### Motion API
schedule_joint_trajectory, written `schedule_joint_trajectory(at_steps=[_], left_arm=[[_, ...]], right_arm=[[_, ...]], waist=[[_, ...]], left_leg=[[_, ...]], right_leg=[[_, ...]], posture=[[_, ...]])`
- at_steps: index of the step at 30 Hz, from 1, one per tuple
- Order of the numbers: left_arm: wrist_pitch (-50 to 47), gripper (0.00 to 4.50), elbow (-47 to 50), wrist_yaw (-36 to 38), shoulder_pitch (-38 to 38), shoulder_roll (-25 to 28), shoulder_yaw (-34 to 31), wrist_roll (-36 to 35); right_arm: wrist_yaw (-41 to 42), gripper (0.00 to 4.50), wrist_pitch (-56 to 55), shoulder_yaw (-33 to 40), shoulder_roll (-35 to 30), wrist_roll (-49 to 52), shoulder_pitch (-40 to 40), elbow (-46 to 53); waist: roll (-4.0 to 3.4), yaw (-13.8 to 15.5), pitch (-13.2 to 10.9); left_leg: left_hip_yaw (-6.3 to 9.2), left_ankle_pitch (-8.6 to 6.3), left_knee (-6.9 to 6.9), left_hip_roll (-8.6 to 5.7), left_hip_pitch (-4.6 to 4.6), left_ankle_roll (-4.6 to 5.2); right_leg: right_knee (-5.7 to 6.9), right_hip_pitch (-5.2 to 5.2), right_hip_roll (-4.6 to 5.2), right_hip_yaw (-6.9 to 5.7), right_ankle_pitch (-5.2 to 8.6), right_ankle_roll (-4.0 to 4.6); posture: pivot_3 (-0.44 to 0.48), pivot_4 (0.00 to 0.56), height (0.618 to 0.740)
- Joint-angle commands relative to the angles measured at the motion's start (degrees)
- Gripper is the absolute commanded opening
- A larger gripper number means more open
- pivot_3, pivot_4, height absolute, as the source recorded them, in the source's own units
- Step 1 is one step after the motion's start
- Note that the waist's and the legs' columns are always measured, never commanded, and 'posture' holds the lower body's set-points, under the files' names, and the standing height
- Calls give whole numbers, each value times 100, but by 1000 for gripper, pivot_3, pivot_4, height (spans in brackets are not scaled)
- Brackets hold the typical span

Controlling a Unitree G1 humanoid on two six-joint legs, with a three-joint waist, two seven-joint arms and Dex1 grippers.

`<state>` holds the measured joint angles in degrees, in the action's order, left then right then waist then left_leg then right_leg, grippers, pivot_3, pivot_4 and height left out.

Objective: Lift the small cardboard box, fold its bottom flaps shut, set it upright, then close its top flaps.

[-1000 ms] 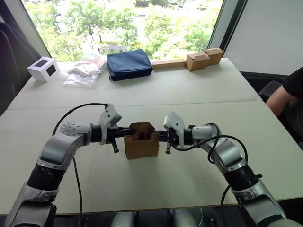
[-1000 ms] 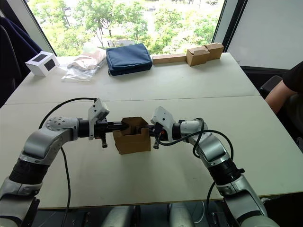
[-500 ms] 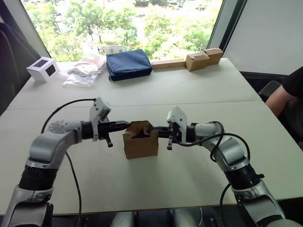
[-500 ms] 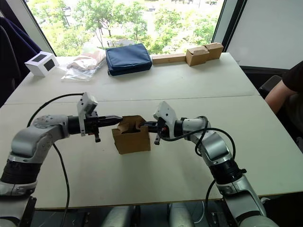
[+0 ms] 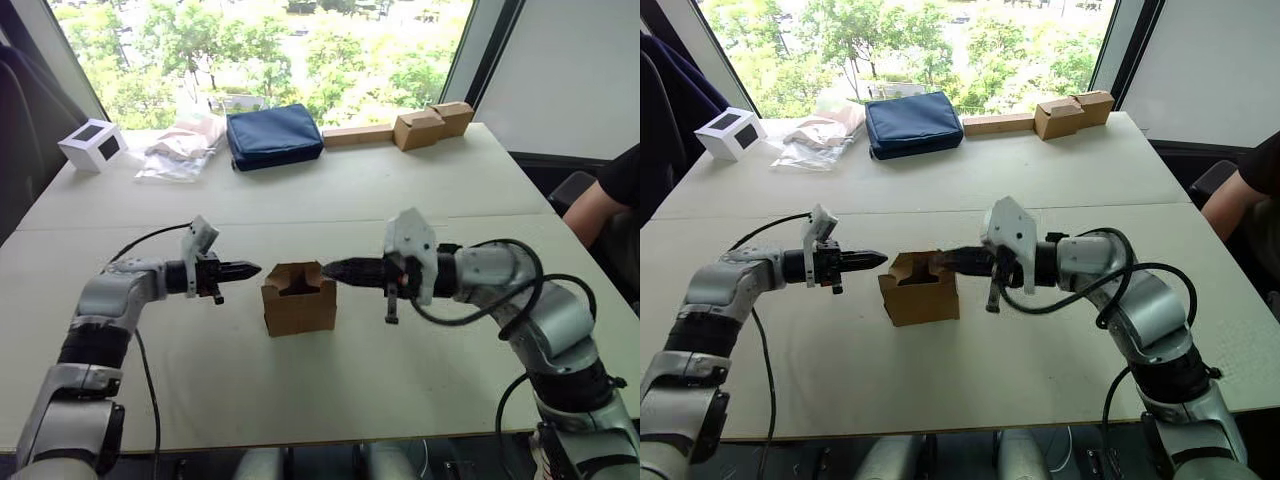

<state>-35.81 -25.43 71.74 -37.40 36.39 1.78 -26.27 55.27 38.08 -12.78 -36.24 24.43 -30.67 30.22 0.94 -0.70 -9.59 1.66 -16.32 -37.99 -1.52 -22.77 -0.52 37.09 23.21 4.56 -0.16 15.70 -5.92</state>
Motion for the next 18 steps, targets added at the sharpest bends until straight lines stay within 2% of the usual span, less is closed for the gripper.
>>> schedule_joint_trajectory(at_steps=[1, 10, 18], left_arm=[[351, 32, -879, 606, -463, -51, 249, 289], [960, 32, -2280, 1180, -1237, -444, 579, 918], [1195, 32, -2481, 1325, -1265, -680, 554, 1156]], right_arm=[[-6, 0, -356, -460, -72, -474, -56, 80], [-307, 0, -742, -995, 346, -1085, -186, -164], [-285, 0, -931, -1258, 567, -1396, -291, -599]], waist=[[0, -8, 0], [2, 2, -1], [3, -6, -1]], left_leg=[[-1, 0, 0, 0, 1, 0], [-1, -2, -4, 0, -5, 4], [0, -2, -6, -1, -6, 4]], right_leg=[[1, 0, -2, 0, 0, 0], [2, 5, -4, 0, 0, -1], [4, 5, -3, 0, 0, -1]], posture=[[0, 150, 737], [0, 150, 737], [0, 150, 737]])
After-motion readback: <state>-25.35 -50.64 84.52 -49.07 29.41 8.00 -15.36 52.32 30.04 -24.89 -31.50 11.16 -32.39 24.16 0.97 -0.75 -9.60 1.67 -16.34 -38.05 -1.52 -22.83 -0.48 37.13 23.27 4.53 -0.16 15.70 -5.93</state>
